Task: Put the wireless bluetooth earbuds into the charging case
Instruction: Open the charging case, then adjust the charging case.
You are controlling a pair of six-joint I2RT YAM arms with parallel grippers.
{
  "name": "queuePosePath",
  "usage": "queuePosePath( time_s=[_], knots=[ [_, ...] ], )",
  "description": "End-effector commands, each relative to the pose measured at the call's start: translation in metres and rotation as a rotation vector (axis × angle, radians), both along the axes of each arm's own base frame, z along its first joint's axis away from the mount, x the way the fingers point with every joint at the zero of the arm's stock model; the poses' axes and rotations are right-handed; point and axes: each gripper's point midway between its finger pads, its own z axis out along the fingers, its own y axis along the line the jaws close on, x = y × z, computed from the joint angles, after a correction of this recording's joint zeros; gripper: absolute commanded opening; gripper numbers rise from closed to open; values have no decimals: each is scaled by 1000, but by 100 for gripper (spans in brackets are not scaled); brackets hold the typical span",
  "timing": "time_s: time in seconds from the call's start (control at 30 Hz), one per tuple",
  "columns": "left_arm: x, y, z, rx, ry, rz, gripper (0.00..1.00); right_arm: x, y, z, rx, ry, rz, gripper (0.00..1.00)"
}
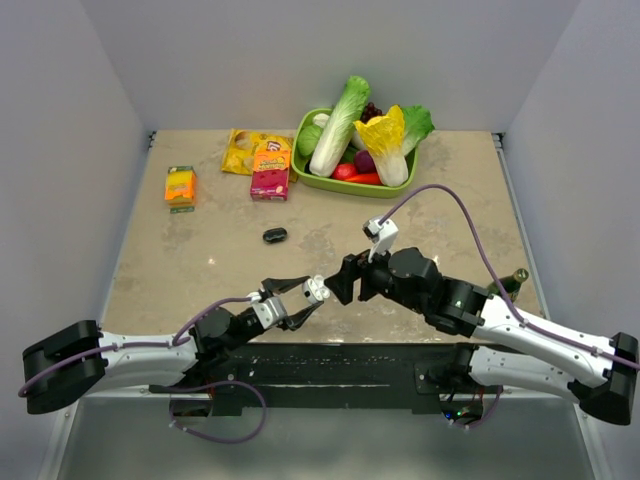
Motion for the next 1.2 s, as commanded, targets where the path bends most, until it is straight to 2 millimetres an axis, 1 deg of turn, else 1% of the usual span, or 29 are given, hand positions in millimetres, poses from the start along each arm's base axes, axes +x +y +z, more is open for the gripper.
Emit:
queuePosePath(
  time_s=[0.0, 0.07, 0.1, 0.23, 0.3, 0.53, 0.57, 0.73, 0.87, 0.97, 1.0, 1.1, 1.17],
  knots=[
    [0, 3, 23, -74, -57, 11, 0, -3, 17, 20, 98, -28, 61, 73],
    [-1, 3, 25, -81, -59, 9, 0, -4, 21, 15, 93, -13, 77, 70],
    [-1, 3, 26, -84, -60, 9, 0, -3, 22, 15, 96, -12, 78, 67],
    [-1, 4, 31, -102, -65, 8, 0, 1, 24, 5, 94, 23, 81, 62],
    [-1, 4, 33, -106, -68, 9, 0, 2, 25, 5, 110, 31, 86, 60],
    [-2, 4, 33, -109, -65, 8, 0, 3, 31, 2, 146, 44, 105, 54],
    [-2, 4, 33, -110, -65, 6, 0, 0, 34, 4, 157, 48, 129, 53],
    [-3, 4, 32, -113, -65, 4, 0, 1, 38, -5, 142, 72, 137, 50],
    [-3, 4, 33, -113, -67, 5, 0, 2, 39, -12, 130, 89, 134, 45],
    [-3, 4, 32, -115, -66, 6, 0, 3, 38, -14, 126, 93, 128, 43],
    [-3, 4, 33, -116, -68, 7, 0, 4, 40, -11, 138, 84, 129, 42],
    [-3, 4, 31, -112, -66, 8, 0, 5, 39, -10, 144, 79, 123, 39],
    [-3, 5, 31, -113, -64, 11, 0, 5, 39, -10, 145, 76, 126, 34]
  ],
)
